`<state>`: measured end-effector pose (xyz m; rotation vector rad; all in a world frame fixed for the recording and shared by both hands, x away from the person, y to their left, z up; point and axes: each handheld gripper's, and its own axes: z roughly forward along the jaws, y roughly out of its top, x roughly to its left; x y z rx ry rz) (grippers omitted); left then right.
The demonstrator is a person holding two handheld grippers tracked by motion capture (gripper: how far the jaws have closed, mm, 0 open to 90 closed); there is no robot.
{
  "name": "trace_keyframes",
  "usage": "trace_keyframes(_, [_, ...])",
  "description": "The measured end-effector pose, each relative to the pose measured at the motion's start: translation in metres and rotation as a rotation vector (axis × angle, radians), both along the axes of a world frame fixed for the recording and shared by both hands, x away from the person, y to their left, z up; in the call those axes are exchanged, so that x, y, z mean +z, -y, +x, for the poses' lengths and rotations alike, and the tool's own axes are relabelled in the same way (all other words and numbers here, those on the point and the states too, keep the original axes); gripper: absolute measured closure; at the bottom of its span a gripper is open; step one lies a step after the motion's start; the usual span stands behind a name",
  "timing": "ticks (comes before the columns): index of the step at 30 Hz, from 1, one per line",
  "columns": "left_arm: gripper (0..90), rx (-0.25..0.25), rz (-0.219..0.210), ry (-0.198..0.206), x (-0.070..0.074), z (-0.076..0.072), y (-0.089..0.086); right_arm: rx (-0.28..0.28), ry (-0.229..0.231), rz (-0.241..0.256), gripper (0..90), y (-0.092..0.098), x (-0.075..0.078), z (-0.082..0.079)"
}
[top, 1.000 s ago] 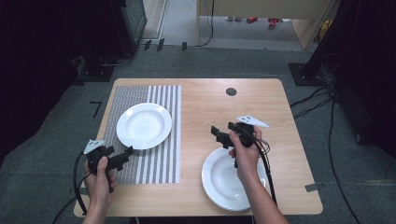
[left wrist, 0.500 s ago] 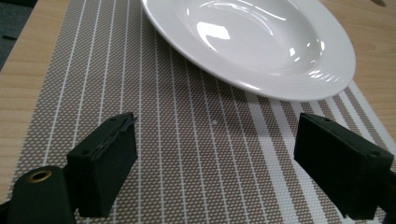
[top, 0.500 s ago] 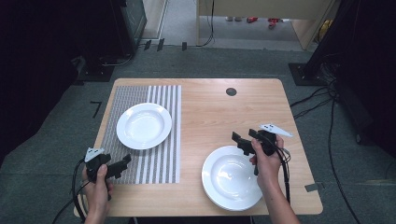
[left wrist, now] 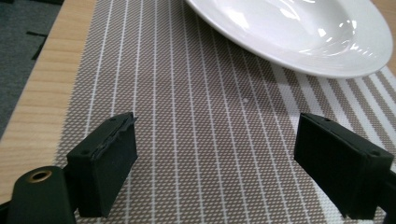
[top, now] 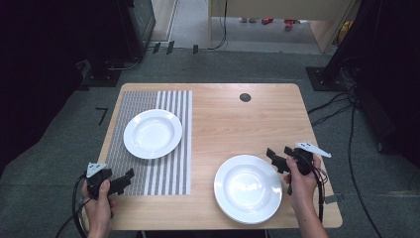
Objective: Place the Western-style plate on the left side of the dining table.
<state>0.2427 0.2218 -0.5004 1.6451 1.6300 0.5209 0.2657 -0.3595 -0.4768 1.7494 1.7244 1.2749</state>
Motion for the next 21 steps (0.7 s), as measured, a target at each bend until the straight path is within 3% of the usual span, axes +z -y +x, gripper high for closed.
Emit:
trace_keyframes(9, [13.3,0.020,0.031,-0.009,-0.006,-0.008,-0.007,-0.076,-0.027,-0.027,20.0,0.039,-0.016,-0.018])
trace_keyframes(21, [13.3,0.037,0.065,-0.016,-0.009,-0.016,-0.017,-0.123,-0.061,-0.070,19.7,0.068,-0.033,-0.036])
